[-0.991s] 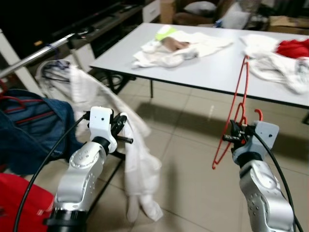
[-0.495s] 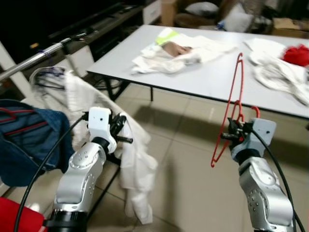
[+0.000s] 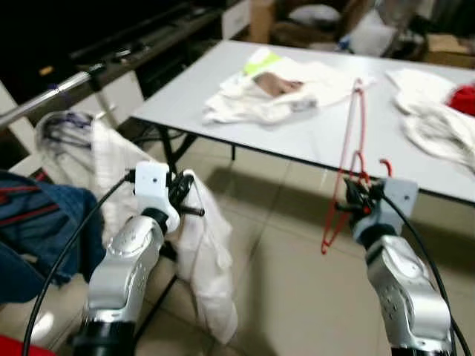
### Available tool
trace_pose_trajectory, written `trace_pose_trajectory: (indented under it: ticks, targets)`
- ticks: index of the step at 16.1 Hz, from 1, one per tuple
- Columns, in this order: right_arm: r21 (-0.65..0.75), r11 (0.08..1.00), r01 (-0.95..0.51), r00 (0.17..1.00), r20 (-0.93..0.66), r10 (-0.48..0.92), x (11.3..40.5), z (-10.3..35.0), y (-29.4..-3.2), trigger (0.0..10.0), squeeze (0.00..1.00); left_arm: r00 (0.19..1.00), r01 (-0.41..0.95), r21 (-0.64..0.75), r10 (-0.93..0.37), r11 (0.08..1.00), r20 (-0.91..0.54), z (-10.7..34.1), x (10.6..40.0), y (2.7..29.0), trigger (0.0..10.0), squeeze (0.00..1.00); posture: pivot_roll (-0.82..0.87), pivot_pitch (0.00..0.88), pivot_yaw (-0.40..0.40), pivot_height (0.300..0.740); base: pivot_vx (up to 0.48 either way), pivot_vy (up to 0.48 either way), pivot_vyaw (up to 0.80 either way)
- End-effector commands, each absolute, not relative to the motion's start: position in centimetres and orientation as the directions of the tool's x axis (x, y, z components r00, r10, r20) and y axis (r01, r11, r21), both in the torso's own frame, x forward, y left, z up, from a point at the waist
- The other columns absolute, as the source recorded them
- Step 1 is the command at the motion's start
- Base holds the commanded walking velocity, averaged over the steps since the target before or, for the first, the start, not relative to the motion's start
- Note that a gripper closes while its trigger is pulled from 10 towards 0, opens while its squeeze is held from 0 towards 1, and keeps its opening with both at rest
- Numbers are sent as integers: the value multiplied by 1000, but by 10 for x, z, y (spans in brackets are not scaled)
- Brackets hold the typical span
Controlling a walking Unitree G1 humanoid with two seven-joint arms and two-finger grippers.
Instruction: Hang hanger
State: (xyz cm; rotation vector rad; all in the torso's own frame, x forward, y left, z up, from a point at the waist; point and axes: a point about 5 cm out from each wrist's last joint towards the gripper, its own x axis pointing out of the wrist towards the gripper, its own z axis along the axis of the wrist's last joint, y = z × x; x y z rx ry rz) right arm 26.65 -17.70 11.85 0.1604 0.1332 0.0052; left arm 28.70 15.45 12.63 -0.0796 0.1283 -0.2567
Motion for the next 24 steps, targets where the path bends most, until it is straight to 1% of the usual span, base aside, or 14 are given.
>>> trace_pose_trajectory:
  ticks: [1, 2, 7, 11, 16, 17, 19, 20, 22, 23, 24]
  targets:
    - [175, 983, -45, 988, -139, 70, 270, 119, -167, 10000, 0, 969, 224, -68, -230, 972, -89, 134, 288, 163, 10000, 0, -60, 0, 43, 740, 368, 0, 0]
    - [168, 985, -49, 988, -140, 73, 270, 119, -167, 10000, 0, 970, 223, -70, -228, 972, -87, 134, 288, 163, 10000, 0, -60, 0, 40, 740, 368, 0, 0]
    - [146, 987, -62, 986, -143, 83, 270, 123, -173, 10000, 0, 967, 236, -77, -242, 969, -79, 135, 290, 158, 10000, 0, -76, 0, 38, 740, 365, 0, -800]
    - [110, 989, -100, 984, -138, 114, 269, 126, -173, 10000, 0, 966, 242, -83, -248, 967, -69, 135, 291, 156, 10000, 0, -85, 0, 34, 740, 367, 0, -800]
    - [80, 988, -132, 978, -154, 143, 268, 130, -175, 10000, 0, 954, 295, -74, -297, 953, -33, 147, 298, 150, 10000, 0, -91, 0, 39, 740, 367, 0, 0]
    - [83, 988, -133, 977, -158, 145, 268, 130, -175, 10000, 0, 953, 299, -75, -302, 951, -31, 148, 298, 149, 10000, 0, -92, 0, 40, 740, 371, 0, -531]
    - [67, 986, -149, 975, -156, 158, 266, 133, -175, 10000, 0, 936, 349, -69, -351, 935, -19, 154, 299, 143, 10000, 0, -95, 0, 52, 740, 368, 0, -800]
    - [54, 984, -173, 972, -154, 179, 265, 135, -176, 10000, 0, 927, 374, -63, -375, 925, -8, 159, 300, 140, 10000, 0, -93, 0, 54, 740, 364, 0, -581]
    - [16, 967, -253, 954, -159, 252, 263, 141, -179, 10000, 0, 912, 410, -58, -409, 910, 16, 168, 303, 136, 10000, 0, -91, 0, 54, 740, 368, 0, 0]
    - [-58, 898, -437, 886, -201, 418, 253, 153, -191, 10000, 0, 896, 443, -44, -440, 896, 54, 184, 312, 134, 10000, 0, -88, 0, 53, 740, 368, 0, 0]
    - [-96, 854, -512, 846, -230, 481, 246, 159, -197, 10000, 0, 891, 452, -34, -449, 891, 66, 190, 316, 134, 10000, 0, -89, 0, 55, 740, 368, 0, 0]
